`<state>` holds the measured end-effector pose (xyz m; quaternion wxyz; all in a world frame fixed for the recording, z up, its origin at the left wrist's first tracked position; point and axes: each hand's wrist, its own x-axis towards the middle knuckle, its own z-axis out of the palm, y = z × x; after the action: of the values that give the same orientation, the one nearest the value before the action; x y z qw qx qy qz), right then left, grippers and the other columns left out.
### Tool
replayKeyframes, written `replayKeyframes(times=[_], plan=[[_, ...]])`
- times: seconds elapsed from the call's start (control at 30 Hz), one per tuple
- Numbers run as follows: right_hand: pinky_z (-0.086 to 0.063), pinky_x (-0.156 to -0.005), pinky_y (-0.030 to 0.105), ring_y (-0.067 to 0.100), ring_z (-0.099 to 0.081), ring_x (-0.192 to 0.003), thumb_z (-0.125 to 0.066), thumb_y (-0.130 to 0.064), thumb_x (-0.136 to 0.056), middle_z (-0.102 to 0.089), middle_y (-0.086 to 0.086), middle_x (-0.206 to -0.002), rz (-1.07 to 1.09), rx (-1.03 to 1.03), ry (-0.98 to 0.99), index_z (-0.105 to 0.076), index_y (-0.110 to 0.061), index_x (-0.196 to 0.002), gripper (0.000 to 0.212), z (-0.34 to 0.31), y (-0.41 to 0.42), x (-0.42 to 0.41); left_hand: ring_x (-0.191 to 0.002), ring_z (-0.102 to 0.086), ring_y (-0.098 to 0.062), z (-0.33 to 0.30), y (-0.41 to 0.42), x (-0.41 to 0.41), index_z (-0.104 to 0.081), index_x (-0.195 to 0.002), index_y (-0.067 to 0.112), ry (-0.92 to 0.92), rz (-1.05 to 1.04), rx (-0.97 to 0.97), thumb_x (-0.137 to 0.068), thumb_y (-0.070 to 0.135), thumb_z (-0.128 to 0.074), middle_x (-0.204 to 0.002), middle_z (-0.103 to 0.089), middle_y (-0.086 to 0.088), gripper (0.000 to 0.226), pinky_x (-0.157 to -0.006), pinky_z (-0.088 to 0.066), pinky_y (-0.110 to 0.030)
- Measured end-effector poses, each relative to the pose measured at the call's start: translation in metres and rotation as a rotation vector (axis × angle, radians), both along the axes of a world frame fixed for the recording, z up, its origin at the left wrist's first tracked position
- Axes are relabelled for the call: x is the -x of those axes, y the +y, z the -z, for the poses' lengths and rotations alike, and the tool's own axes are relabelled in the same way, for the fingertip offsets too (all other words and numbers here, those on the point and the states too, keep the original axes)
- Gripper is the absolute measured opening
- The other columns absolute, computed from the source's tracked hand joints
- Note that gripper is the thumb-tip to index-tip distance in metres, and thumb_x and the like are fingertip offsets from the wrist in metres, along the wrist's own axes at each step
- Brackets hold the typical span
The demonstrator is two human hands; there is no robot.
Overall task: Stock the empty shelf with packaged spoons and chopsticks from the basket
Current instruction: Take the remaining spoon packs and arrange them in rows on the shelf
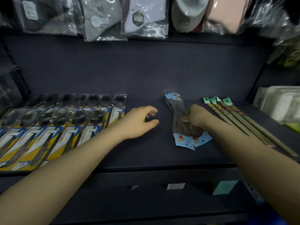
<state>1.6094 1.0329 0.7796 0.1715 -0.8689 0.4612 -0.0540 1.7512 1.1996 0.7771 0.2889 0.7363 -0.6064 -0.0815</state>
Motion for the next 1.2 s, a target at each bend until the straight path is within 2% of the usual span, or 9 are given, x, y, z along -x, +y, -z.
replayKeyframes(times=[0.2,0.33,0.5,0.57,0.67,0.8,0.9,1.07,1.2], plan=[[-0.035,-0.071,0.026,0.029,-0.061,-0.097,-0.055,-0.02,-0.091,-0.066,0.009,-0.093,-0.435,0.246,-0.125,-0.065,-0.009,-0.095,0.016,-0.032,0.001,0.029,-0.135,-0.031,-0.024,-0.009,-0.032,0.03,-0.039,-0.135,0.014,-0.367,-0.053,0.23,-0.089,0.034,-0.049,-0.144,-0.036,-0.005,0.051,-0.109,-0.028,-0.036],[-0.039,-0.084,0.031,0.019,-0.06,-0.098,-0.054,-0.029,-0.091,-0.067,0.0,-0.101,-0.705,0.496,-0.017,-0.068,-0.023,-0.102,0.019,-0.04,0.009,0.034,-0.108,-0.055,-0.026,-0.015,-0.041,0.05,-0.057,-0.114,0.014,-0.513,-0.1,0.141,-0.089,0.047,-0.038,-0.113,-0.062,-0.007,0.046,-0.088,-0.045,-0.038],[-0.024,-0.109,0.044,0.034,-0.054,-0.111,-0.071,-0.025,-0.075,-0.062,0.011,-0.112,-0.56,0.869,-0.293,-0.063,-0.014,-0.114,0.042,-0.04,-0.006,0.027,-0.059,-0.052,-0.019,-0.01,-0.035,0.053,-0.057,-0.079,0.011,-0.076,-0.162,0.138,-0.094,0.028,-0.043,-0.062,-0.054,0.001,0.026,-0.056,-0.041,-0.032],[-0.03,-0.108,0.047,0.038,-0.046,-0.12,-0.071,-0.019,-0.075,-0.049,0.017,-0.13,-0.427,0.771,-0.38,-0.047,-0.011,-0.133,0.063,-0.034,-0.017,0.019,-0.05,-0.044,-0.014,-0.005,-0.034,0.047,-0.058,-0.08,0.008,0.246,-0.292,0.169,-0.094,0.02,-0.042,-0.057,-0.048,0.001,0.025,-0.049,-0.035,-0.027],[-0.035,-0.104,0.034,0.032,-0.043,-0.122,-0.058,-0.011,-0.087,-0.044,0.013,-0.133,-0.557,0.384,-0.188,-0.046,-0.015,-0.133,0.048,-0.017,-0.029,0.011,-0.049,-0.047,-0.022,0.01,-0.033,0.025,-0.052,-0.072,0.01,0.591,-0.491,0.196,-0.095,0.016,-0.038,-0.059,-0.052,-0.008,0.028,-0.051,-0.039,-0.027],[-0.028,-0.102,0.018,0.02,-0.044,-0.124,-0.049,0.004,-0.087,-0.053,0.004,-0.132,-0.907,0.216,0.101,-0.057,-0.014,-0.126,0.043,-0.001,-0.037,0.004,-0.101,-0.056,-0.037,0.017,-0.04,0.001,-0.06,-0.093,-0.003,0.251,-0.672,-0.003,-0.096,0.023,-0.036,-0.106,-0.062,-0.025,0.036,-0.085,-0.042,-0.035],[-0.035,-0.104,0.026,0.019,-0.05,-0.118,-0.052,0.002,-0.087,-0.06,0.003,-0.124,-0.955,0.223,-0.002,-0.063,-0.013,-0.118,0.037,0.002,-0.04,-0.002,-0.106,-0.054,-0.041,0.016,-0.049,-0.002,-0.054,-0.101,-0.007,-0.028,-0.657,-0.135,-0.096,0.024,-0.036,-0.114,-0.058,-0.029,0.037,-0.083,-0.041,-0.038],[-0.042,-0.098,0.034,0.015,-0.05,-0.113,-0.051,-0.006,-0.089,-0.061,-0.002,-0.117,-0.921,0.293,-0.08,-0.066,-0.017,-0.107,0.026,0.012,-0.042,-0.001,-0.095,-0.057,-0.042,0.025,-0.053,-0.011,-0.041,-0.113,-0.001,-0.196,-0.64,-0.127,-0.095,0.022,-0.038,-0.106,-0.06,-0.027,0.029,-0.069,-0.04,-0.04],[-0.042,-0.1,0.034,0.022,-0.051,-0.116,-0.046,0.003,-0.087,-0.053,0.009,-0.125,-0.717,0.245,-0.291,-0.061,-0.011,-0.115,0.035,0.014,-0.049,-0.005,-0.122,-0.043,-0.034,0.02,-0.044,-0.015,-0.05,-0.125,0.011,-0.248,-0.375,-0.178,-0.095,0.029,-0.041,-0.133,-0.044,-0.014,0.036,-0.103,-0.036,-0.039]])
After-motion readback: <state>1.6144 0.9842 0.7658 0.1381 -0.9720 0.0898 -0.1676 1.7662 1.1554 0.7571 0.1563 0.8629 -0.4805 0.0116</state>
